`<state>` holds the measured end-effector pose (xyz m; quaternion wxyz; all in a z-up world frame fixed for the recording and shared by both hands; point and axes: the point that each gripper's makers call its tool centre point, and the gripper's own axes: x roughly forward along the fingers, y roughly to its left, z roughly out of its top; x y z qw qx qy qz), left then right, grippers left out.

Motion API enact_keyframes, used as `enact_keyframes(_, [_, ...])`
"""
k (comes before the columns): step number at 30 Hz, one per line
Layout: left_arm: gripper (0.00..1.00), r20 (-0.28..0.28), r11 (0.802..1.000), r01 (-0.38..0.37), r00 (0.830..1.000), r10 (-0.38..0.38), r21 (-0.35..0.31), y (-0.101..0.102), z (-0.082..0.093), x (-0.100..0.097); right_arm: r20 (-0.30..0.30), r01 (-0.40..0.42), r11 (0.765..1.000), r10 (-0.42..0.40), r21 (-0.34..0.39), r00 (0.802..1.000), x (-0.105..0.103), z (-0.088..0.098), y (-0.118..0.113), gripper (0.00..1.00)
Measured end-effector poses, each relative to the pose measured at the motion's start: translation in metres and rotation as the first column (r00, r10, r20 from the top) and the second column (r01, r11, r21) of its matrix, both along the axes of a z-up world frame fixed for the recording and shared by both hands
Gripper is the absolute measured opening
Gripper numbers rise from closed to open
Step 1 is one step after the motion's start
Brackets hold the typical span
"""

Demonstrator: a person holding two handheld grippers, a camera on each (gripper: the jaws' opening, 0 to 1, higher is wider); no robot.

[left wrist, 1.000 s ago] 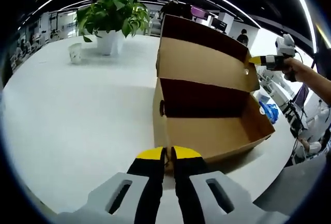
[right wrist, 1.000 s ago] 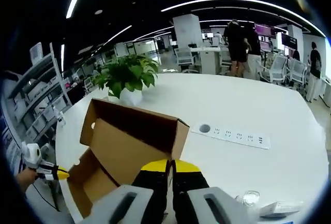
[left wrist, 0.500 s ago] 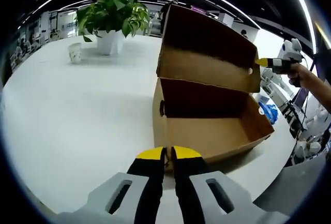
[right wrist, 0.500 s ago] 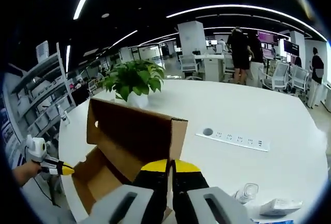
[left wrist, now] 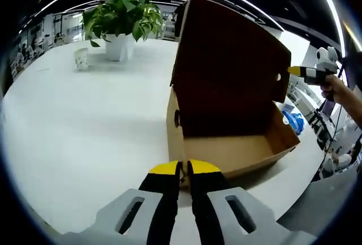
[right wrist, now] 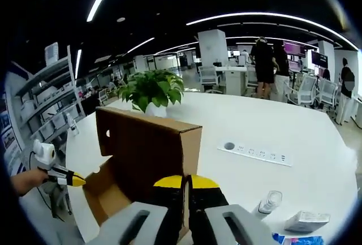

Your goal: Operate the shoe box by opening the lid, removing the specified soft item, and placing it in the target area until the item is outside and the box remains undamaged.

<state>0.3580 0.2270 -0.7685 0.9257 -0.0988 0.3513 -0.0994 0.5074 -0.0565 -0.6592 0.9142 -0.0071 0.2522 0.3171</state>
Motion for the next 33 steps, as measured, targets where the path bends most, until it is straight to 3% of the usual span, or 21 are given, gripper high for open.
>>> enact_keyframes(8, [0.04, -0.001, 1.0, 0.002, 1.0, -0.002, 0.0, 0.002, -0.001, 0.001, 0.015, -0.004, 1.0, 0.004, 0.001, 1.0, -0.002, -0.002, -0.002, 0.0])
enact_keyframes(33, [0.04, -0.015, 0.999, 0.024, 1.0, -0.024, 0.023, 0.002, -0.002, 0.001, 0.062, 0.01, 1.0, -0.009, -0.013, 0.998, -0.039, -0.01, -0.004, 0.0])
